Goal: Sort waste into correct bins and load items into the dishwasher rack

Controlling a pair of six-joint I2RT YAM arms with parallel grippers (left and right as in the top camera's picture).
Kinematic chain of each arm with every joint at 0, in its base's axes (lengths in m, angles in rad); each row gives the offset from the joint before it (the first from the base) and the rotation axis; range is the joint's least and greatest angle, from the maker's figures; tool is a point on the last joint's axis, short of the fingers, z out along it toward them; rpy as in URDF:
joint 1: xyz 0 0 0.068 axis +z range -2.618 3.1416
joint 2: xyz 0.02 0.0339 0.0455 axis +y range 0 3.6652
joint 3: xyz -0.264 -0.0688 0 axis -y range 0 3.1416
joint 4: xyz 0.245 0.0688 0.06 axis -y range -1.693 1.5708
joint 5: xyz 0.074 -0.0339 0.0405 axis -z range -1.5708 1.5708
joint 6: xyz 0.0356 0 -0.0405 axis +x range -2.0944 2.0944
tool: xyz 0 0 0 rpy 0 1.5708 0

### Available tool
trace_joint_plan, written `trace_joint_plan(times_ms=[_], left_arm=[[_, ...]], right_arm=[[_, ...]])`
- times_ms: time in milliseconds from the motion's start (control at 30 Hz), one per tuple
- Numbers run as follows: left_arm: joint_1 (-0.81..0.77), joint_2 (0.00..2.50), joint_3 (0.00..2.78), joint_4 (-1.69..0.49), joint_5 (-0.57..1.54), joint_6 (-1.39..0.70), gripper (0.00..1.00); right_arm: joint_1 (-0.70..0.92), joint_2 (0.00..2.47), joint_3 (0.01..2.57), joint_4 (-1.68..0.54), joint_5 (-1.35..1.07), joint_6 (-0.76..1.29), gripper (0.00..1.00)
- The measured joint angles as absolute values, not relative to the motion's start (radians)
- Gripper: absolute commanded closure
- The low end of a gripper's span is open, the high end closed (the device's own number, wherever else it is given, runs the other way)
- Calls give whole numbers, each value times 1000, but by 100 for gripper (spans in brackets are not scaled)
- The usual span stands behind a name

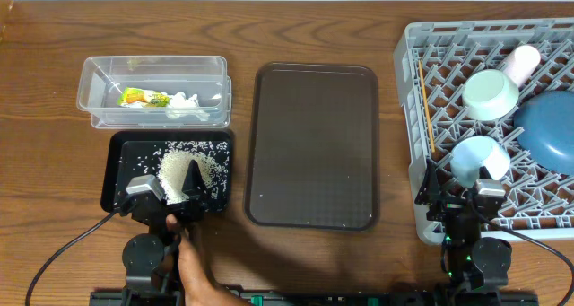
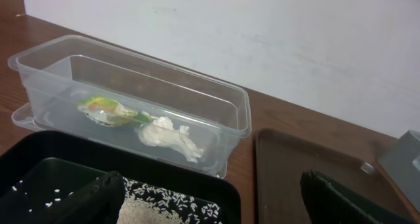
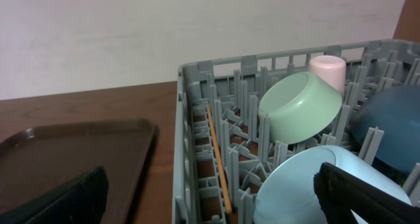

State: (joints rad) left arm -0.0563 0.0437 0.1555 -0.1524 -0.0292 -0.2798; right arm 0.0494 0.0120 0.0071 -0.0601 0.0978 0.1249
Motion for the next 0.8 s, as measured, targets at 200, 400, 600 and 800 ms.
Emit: trace_joint_plan(times_ms=[200, 400, 600, 800], left_arm=[[-56, 44, 155, -152, -29, -280, 12], [-56, 44, 156, -143, -29, -280, 12], [-56, 44, 166, -130, -29, -280, 12], [-56, 44, 169, -129, -29, -280, 12]], right_arm=[[49, 12, 7, -60, 98, 125, 1], [49, 12, 7, -60, 98, 125, 1], [49, 12, 7, -60, 98, 125, 1], [49, 12, 7, -60, 98, 125, 1]])
